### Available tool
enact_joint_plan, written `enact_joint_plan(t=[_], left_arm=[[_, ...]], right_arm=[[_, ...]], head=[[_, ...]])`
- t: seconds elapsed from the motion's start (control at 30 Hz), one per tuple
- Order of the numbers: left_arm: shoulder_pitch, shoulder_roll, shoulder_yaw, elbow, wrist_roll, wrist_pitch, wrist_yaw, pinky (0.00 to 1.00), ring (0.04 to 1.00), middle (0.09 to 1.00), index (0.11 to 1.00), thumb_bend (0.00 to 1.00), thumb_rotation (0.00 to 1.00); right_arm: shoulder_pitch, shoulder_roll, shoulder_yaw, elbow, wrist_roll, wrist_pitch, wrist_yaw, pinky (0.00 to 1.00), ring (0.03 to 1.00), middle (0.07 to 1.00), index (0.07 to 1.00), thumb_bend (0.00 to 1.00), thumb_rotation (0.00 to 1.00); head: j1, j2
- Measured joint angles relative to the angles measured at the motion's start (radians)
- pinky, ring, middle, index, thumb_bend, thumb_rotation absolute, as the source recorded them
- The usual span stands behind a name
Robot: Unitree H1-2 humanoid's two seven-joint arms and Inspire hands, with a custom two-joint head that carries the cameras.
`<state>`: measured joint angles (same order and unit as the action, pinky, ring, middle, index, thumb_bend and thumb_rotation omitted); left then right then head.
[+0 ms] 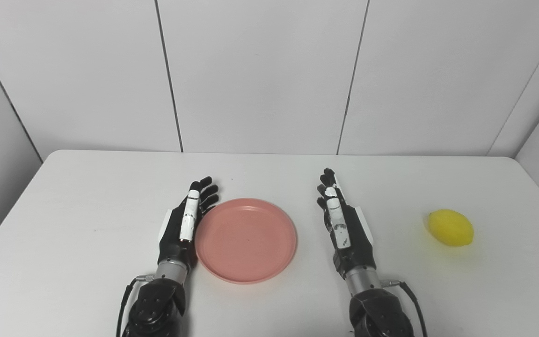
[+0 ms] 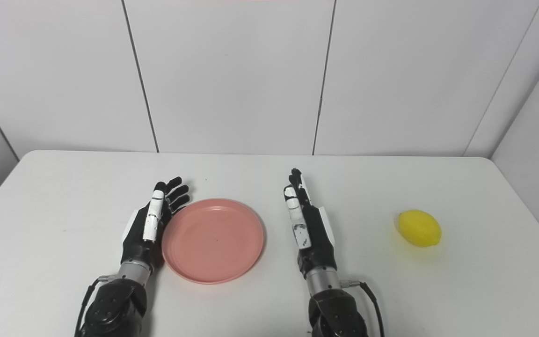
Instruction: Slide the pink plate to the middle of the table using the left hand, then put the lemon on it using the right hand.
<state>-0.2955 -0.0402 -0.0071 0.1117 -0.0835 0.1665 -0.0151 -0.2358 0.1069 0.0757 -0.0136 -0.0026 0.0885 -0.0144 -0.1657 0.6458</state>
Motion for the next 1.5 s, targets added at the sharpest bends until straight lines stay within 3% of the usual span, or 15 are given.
enact_joint_plan(t=[0.6, 0.9, 1.3, 1.5], left_arm=[[0.02, -0.025, -0.025, 0.0, -0.007, -0.027, 0.0, 0.91, 0.925, 0.92, 0.908, 0.5, 1.0], [0.027, -0.029, -0.035, 0.006, -0.028, -0.044, -0.019, 0.95, 0.94, 0.935, 0.927, 0.52, 1.0], [0.027, -0.014, -0.055, 0.069, 0.04, -0.175, -0.018, 0.91, 0.92, 0.918, 0.908, 0.5, 1.0], [0.024, -0.006, -0.049, 0.081, 0.044, -0.193, -0.018, 0.9, 0.918, 0.913, 0.909, 0.51, 1.0]], right_arm=[[-0.005, -0.022, -0.005, -0.006, 0.019, 0.015, 0.002, 1.0, 1.0, 1.0, 1.0, 0.75, 1.0], [-0.004, -0.023, -0.009, -0.006, 0.022, 0.015, 0.002, 1.0, 1.0, 1.0, 1.0, 0.75, 1.0], [-0.002, -0.055, -0.047, -0.069, -0.001, 0.015, -0.012, 1.0, 1.0, 1.0, 1.0, 0.76, 1.0], [-0.001, -0.092, -0.077, -0.097, -0.014, 0.015, -0.022, 0.99, 0.954, 0.943, 0.946, 0.72, 0.96]], head=[[0.031, -0.025], [0.009, -0.029], [0.002, -0.021], [-0.017, -0.017]])
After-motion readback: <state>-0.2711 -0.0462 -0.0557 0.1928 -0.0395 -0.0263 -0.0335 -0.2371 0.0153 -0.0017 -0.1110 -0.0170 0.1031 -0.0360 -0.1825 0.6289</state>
